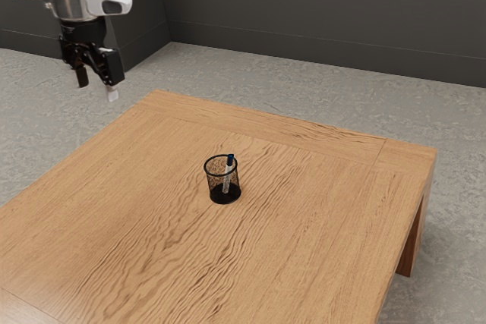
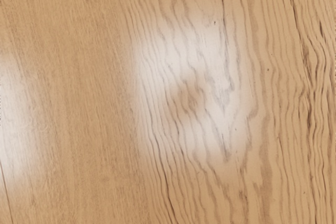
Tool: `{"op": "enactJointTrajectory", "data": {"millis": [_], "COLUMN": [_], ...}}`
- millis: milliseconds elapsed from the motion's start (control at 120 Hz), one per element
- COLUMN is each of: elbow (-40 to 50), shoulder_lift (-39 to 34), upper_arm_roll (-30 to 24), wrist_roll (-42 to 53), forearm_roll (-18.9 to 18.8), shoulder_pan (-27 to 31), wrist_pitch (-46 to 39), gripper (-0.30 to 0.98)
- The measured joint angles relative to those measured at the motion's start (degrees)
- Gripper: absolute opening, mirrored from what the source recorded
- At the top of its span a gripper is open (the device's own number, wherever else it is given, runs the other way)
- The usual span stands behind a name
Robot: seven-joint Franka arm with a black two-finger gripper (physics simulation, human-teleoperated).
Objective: Take the marker out of the pen holder and place it to the left of the pen holder.
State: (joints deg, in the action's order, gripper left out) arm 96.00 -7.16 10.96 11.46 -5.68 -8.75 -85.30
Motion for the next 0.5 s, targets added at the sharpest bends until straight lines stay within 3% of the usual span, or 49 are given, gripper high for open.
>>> {"op": "enactJointTrajectory", "data": {"millis": [158,275,417,500], "elbow": [-0.9,-4.2,-9.0,-10.1], "shoulder_lift": [2.1,11.8,24.2,28.2], "upper_arm_roll": [-0.5,-0.5,-1.0,-1.5], "wrist_roll": [0.0,0.0,-0.5,-0.8], "forearm_roll": [0.6,1.3,5.1,6.1], "shoulder_pan": [-0.2,0.5,0.4,0.0], "wrist_pitch": [-1.3,-6.8,-12.2,-16.0], "gripper": [0.69,0.69,0.69,0.69]}}
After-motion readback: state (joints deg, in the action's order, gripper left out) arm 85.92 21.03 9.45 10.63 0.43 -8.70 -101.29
